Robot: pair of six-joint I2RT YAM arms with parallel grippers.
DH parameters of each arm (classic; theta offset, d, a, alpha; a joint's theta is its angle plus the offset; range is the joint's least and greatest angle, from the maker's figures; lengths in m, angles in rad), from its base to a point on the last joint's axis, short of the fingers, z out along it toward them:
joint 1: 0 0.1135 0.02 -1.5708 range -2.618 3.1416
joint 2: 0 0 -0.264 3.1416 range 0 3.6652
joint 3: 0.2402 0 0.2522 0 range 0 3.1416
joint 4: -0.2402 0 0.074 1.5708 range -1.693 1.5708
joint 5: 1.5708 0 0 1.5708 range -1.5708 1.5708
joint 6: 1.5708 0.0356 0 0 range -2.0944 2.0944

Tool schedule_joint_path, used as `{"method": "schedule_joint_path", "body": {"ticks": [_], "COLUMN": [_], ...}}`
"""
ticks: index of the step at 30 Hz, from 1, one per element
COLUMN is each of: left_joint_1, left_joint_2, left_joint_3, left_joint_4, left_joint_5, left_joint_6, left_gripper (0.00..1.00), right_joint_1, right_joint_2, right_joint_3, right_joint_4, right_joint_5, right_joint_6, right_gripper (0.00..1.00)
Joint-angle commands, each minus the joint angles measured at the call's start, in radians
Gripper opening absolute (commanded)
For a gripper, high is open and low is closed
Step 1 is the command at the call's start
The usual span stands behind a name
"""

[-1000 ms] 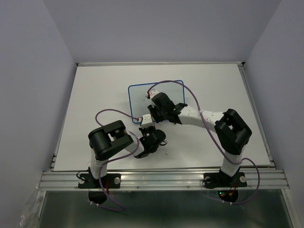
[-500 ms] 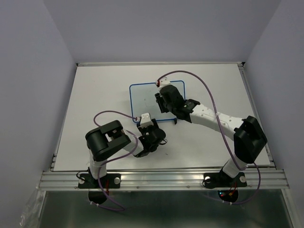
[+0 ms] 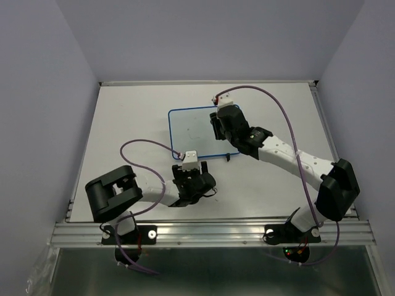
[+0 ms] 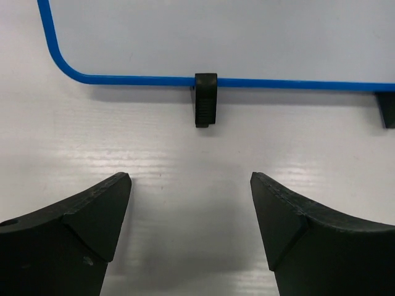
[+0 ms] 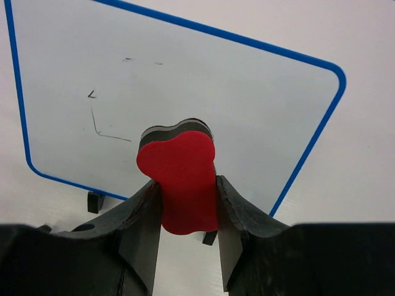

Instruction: Erase the whiteboard

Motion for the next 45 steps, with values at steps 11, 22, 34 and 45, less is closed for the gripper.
{"method": "schedule_joint_path", "body": {"ticks": [11,22,34,45], "left_joint_1": [0.152,0.939,1.067,1.113], "left_joint_2": [-0.909,-0.588,-0.292,-0.095], "left_joint_3": [-0.025,0.116,0.16,0.279], "left_joint_4": [-0.204,0.109,0.404,0.28], "left_joint_5": [0.366,1.291,1.862,1.968], "left_joint_6": [0.334,0.441,0.599,0.739], "left_gripper": [0.99,0.99,0.99,0.99], "right_joint_1": [-0.085,-0.094,-0.094,-0.094], "right_joint_2": [-0.124,-0.126,-0.071,-0.06], "right_joint_3": [-0.011,-0.005,0.006,0.0], "right_joint_4": [0.074,0.096,0.094,0.093], "right_joint_5": [-0.01,-0.096,-0.125,-0.159], "right_joint_6": [0.004,-0.027,-0.065,-0.084], "right_gripper": [0.01,0.01,0.01,0.01]}}
